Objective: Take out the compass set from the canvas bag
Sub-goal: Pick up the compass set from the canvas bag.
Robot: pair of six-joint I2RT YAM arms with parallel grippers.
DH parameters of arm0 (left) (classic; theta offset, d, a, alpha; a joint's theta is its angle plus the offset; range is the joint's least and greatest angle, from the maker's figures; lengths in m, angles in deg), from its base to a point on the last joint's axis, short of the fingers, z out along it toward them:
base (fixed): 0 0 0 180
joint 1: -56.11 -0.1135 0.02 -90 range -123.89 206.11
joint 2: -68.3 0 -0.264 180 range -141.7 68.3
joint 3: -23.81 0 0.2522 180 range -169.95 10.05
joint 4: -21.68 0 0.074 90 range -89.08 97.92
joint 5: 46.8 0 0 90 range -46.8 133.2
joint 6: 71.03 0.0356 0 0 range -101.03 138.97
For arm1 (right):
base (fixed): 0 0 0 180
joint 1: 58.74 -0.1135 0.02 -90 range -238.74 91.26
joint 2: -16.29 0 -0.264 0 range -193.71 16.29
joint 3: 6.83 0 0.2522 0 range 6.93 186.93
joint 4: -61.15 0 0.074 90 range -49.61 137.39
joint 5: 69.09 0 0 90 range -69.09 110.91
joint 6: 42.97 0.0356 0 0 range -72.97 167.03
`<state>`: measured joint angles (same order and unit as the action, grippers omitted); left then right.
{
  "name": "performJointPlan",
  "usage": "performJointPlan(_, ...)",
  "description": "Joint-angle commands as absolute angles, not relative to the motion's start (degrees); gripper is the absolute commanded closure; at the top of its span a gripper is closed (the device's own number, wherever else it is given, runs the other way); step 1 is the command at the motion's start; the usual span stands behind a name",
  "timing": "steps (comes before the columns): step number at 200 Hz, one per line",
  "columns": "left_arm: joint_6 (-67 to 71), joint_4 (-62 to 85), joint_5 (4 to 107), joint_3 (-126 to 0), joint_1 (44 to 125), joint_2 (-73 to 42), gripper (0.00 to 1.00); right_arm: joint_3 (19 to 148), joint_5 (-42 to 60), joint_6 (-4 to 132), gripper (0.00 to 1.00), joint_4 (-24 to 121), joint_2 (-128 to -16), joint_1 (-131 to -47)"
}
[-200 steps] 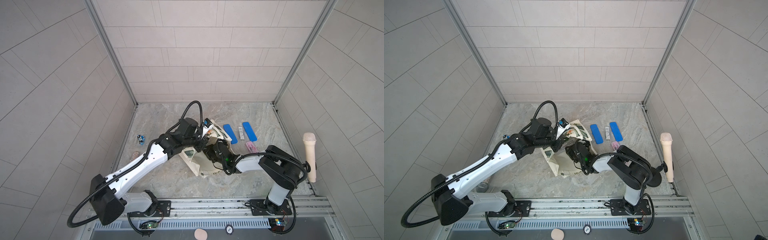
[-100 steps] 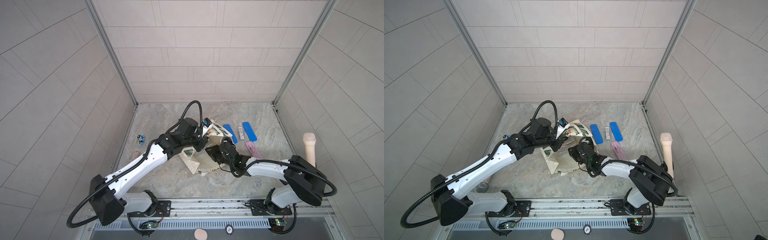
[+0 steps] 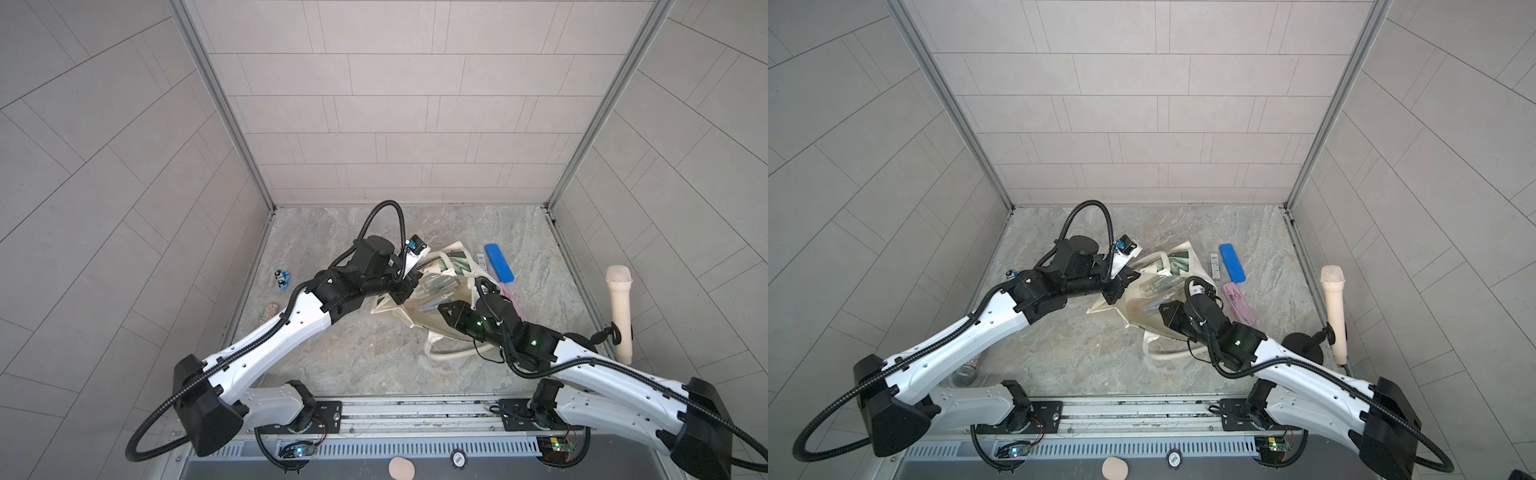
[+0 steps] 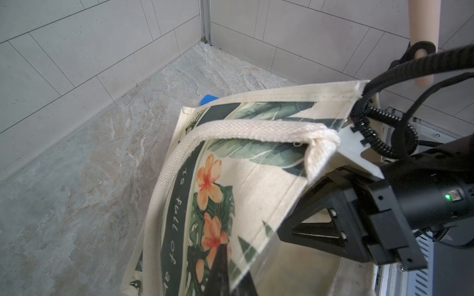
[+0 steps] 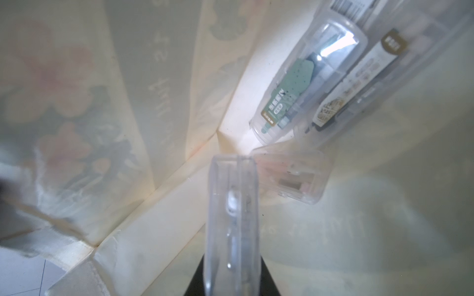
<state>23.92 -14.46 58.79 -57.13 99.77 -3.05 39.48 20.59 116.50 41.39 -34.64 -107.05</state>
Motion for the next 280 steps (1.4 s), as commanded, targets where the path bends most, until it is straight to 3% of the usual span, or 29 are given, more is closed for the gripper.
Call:
performJointPlan(1, 23.94, -17.92, 54.42, -58.14, 98.54, -1.89, 1.00, 39.55, 28.92, 113.24, 0.77, 34.56, -31.20, -105.94)
performJointPlan(50, 22.31, -19.10, 53.45, -61.27, 98.57, -1.76, 1.00, 42.08, 24.33, 111.93, 0.78, 36.96, -37.68, -105.94)
performJointPlan(134, 21.51, -23.45, 49.36, -68.61, 99.09, -6.18, 1.00, 57.67, 19.68, 109.62, 0.78, 41.63, -54.11, -110.82)
performJointPlan(217, 24.86, -27.46, 41.81, -68.56, 99.02, -7.46, 1.00, 58.30, 27.18, 104.84, 0.78, 28.98, -39.88, -110.76)
performJointPlan(280, 27.58, -31.56, 37.93, -68.37, 96.55, -6.93, 1.00, 67.31, 24.07, 100.43, 0.78, 17.05, -31.17, -99.12)
